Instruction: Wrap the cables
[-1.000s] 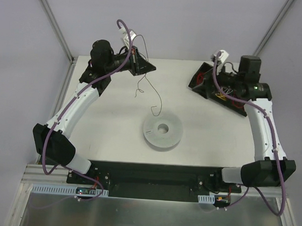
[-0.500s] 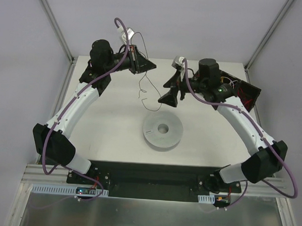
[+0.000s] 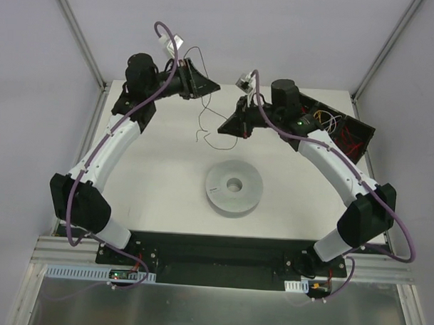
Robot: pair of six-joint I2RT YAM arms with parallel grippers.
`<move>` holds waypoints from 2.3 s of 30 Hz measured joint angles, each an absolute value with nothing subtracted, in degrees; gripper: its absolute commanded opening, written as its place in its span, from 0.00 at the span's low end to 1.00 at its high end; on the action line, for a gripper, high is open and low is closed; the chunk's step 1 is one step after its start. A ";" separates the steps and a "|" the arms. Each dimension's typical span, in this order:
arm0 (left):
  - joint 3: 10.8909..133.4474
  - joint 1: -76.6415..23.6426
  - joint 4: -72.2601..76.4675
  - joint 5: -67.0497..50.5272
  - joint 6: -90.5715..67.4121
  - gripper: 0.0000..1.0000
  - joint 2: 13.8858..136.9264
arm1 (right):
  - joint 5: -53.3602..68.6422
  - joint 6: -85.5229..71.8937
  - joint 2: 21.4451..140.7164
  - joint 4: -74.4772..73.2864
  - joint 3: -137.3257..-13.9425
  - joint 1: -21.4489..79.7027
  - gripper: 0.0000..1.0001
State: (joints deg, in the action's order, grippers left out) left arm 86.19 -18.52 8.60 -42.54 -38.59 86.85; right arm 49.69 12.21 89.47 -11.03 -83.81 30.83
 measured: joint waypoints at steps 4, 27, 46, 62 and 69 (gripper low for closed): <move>86.30 -12.49 9.08 -44.03 -42.04 0.80 90.13 | 51.86 0.95 90.11 -1.13 -83.85 28.77 0.00; 66.59 -1.04 11.09 -63.00 -45.34 0.51 87.15 | 55.99 -27.29 96.97 25.52 -84.86 26.48 0.00; 66.61 -8.21 9.08 -59.94 -42.35 0.44 89.67 | 57.12 -28.29 96.90 27.24 -83.48 27.77 0.00; 67.42 -9.43 8.01 -58.81 -42.39 0.02 91.88 | 57.30 -28.71 96.60 28.03 -82.32 28.01 0.00; 69.08 -9.45 8.34 -58.43 -42.59 0.18 92.03 | 57.36 -28.99 96.14 28.08 -81.38 28.01 0.00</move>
